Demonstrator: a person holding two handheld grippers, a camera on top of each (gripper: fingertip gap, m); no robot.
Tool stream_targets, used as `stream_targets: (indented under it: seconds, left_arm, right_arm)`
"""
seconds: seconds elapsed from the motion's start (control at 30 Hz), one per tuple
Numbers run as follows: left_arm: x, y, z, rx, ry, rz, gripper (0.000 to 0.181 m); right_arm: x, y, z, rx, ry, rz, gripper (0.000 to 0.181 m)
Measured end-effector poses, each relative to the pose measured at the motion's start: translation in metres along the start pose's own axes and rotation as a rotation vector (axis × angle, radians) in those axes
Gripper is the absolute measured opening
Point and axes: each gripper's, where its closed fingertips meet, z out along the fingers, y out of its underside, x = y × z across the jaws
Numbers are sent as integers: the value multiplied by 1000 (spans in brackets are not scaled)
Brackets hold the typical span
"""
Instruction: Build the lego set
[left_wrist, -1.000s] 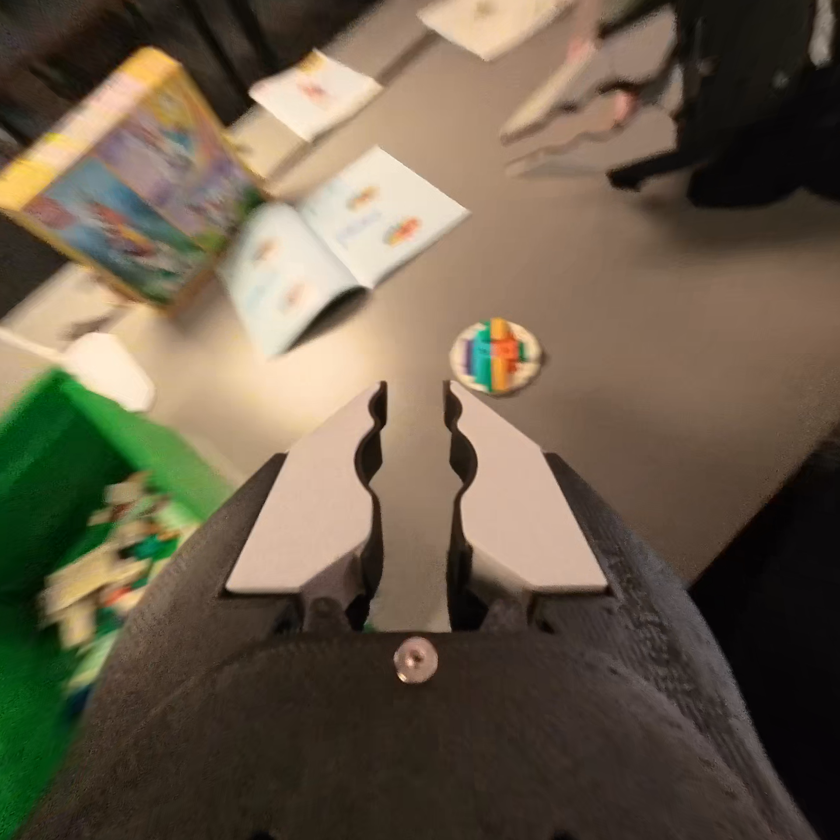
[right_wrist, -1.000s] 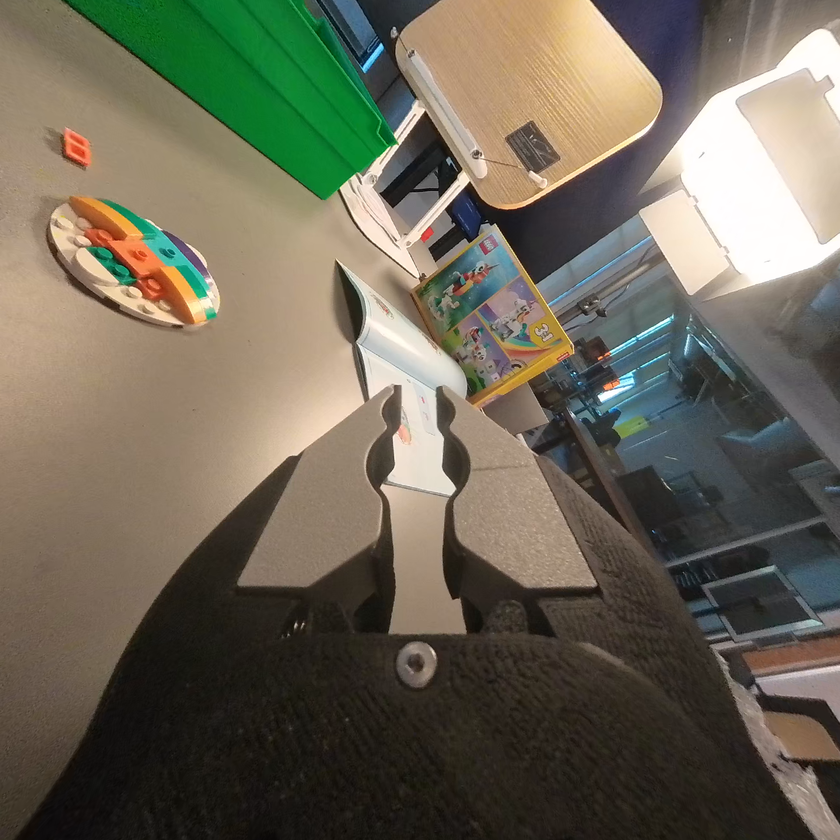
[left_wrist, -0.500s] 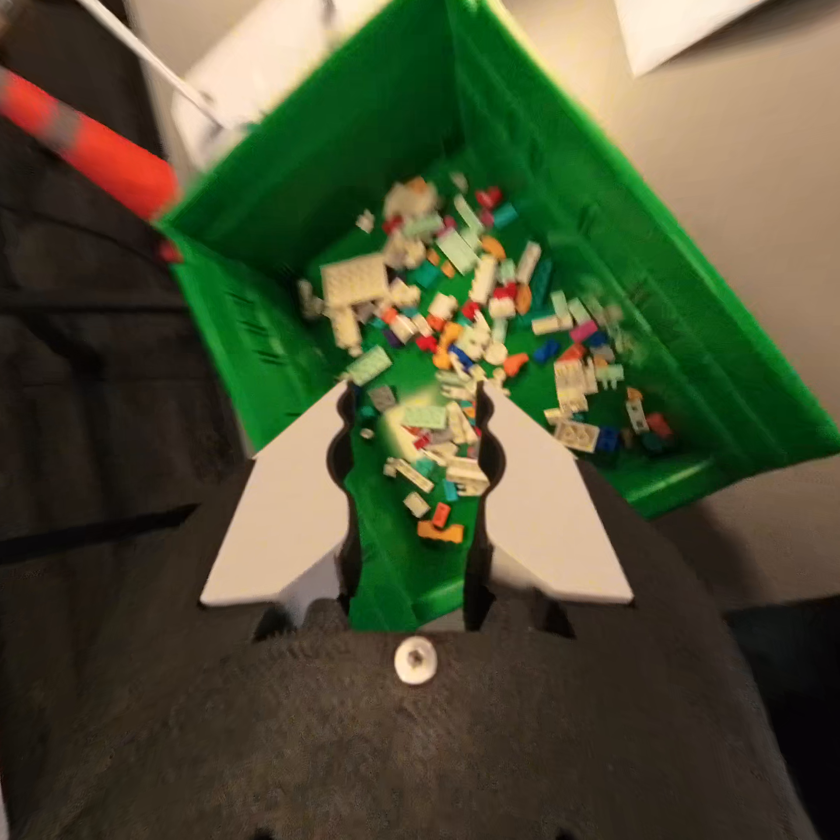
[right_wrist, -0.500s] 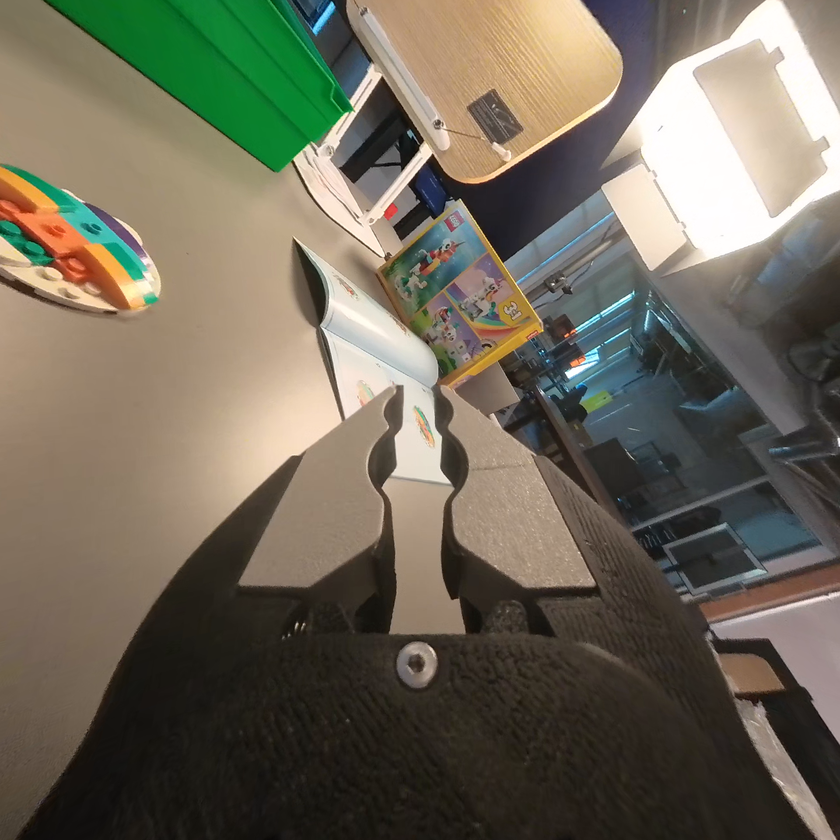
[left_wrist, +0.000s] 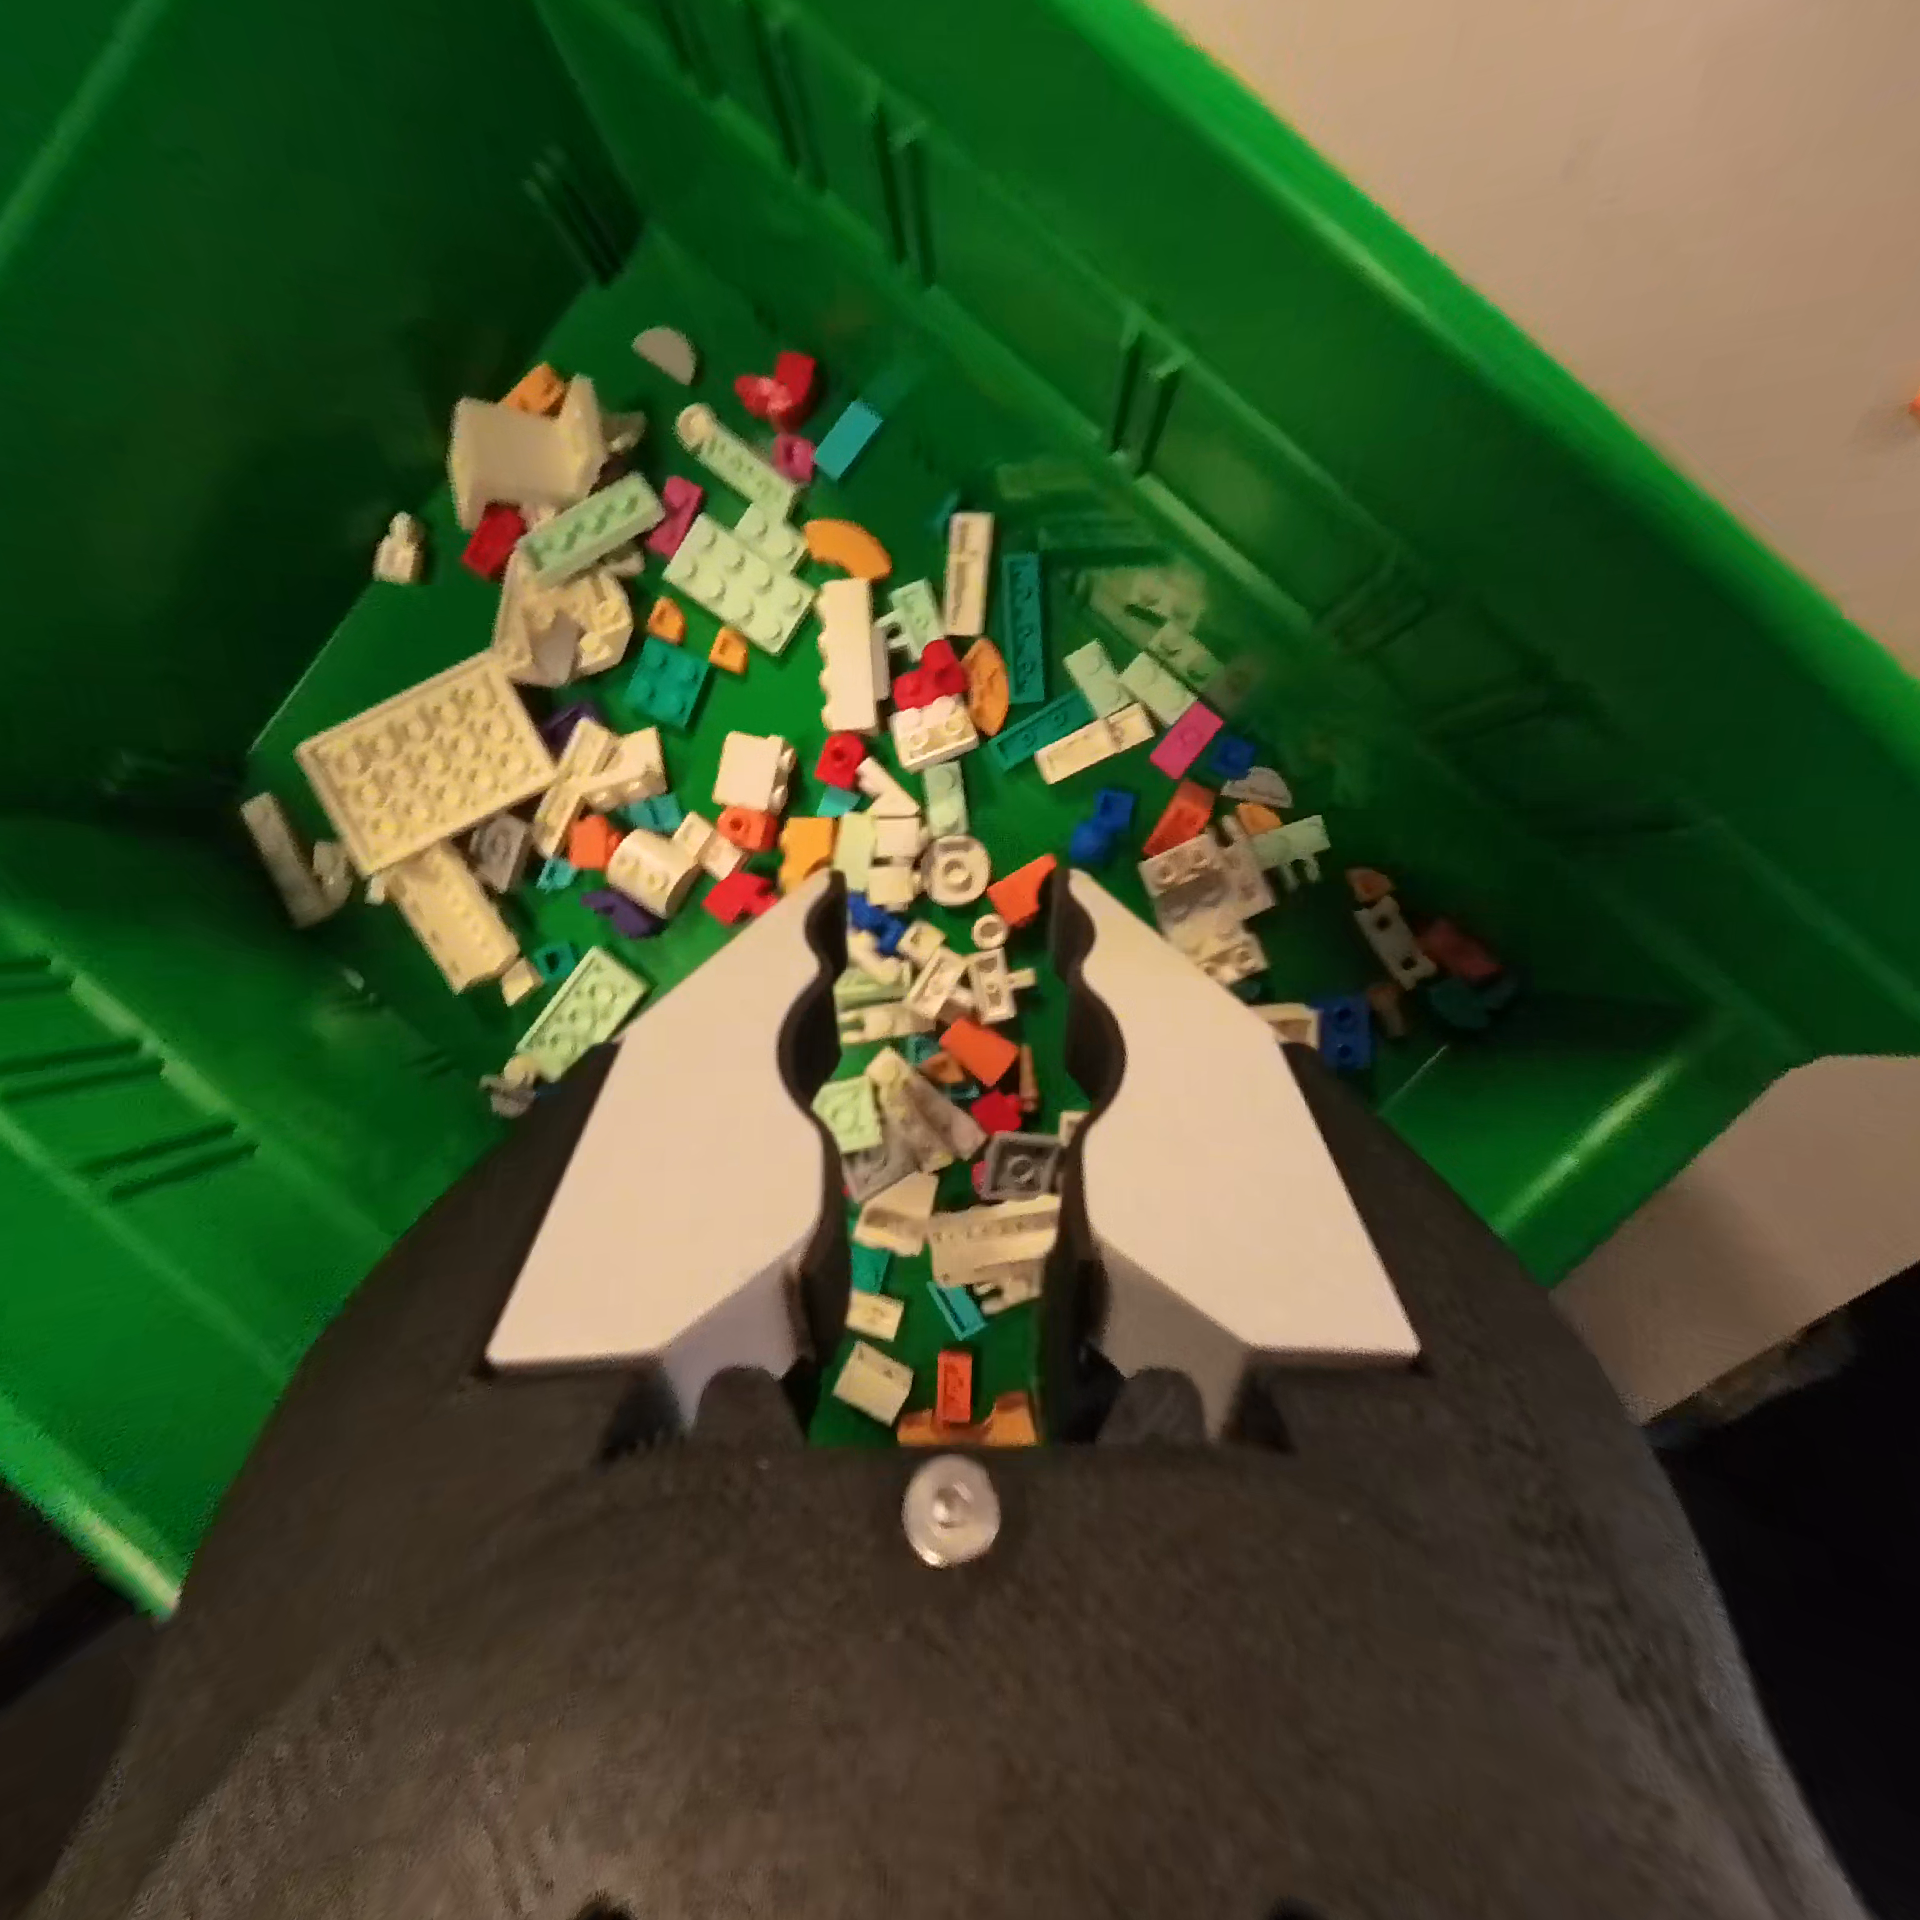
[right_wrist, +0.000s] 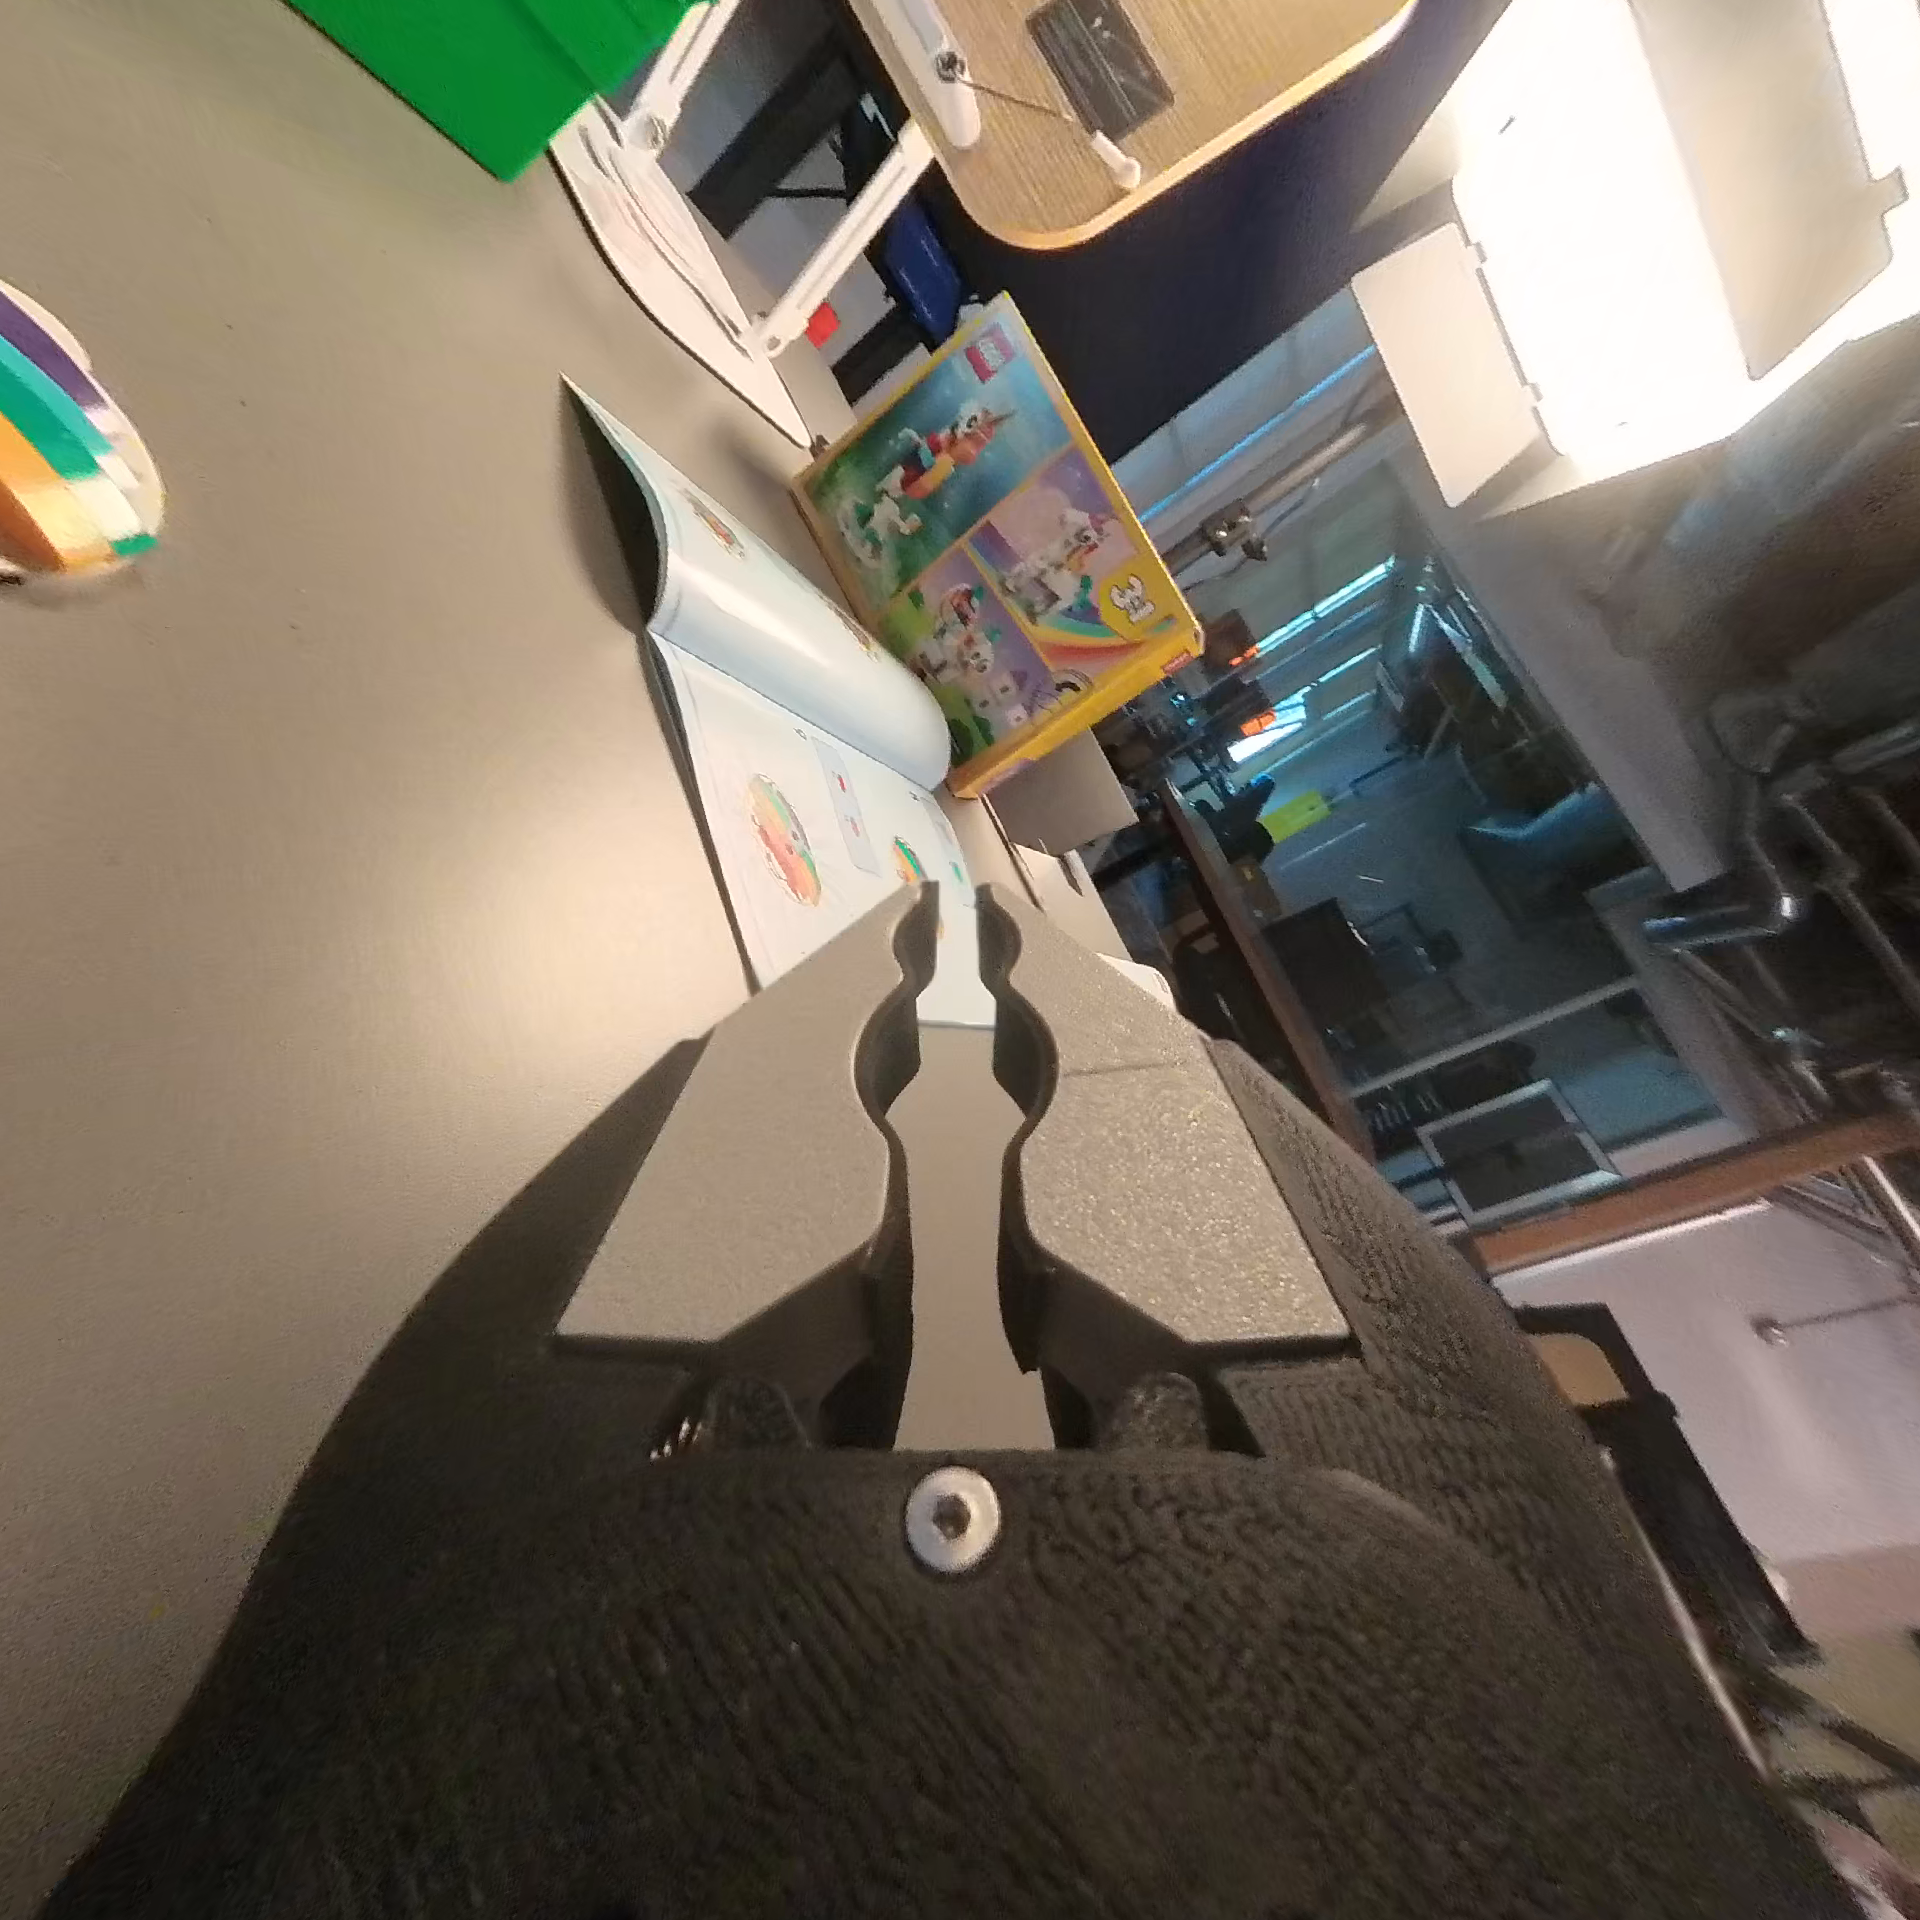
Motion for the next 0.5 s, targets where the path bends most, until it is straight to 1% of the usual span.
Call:
stream_targets:
  seconds: [0.03, 0.1, 0.2, 0.33, 0.43, 0.5]
  left_arm:
    - [6, -3, 1, 13, 33, 25, 37]
    - [19, -9, 2, 36, 102, 67, 34]
    - [36, -10, 2, 40, 196, 145, 30]
    - [38, -10, 9, 26, 192, 196, 24]
    - [46, -8, 17, 11, 247, 201, 21]
    - [48, -7, 21, 1, 254, 210, 19]
  right_arm:
    - [3, 1, 0, -7, 19, -6, 7]
    - [11, 2, -1, -14, 80, -17, 11]
    - [11, 3, 0, -27, 84, -25, 12]
    - [6, 7, 3, -59, 66, -57, 13]
    - [3, 8, 4, -69, 57, -71, 12]
    - [3, 9, 5, -77, 56, -74, 12]
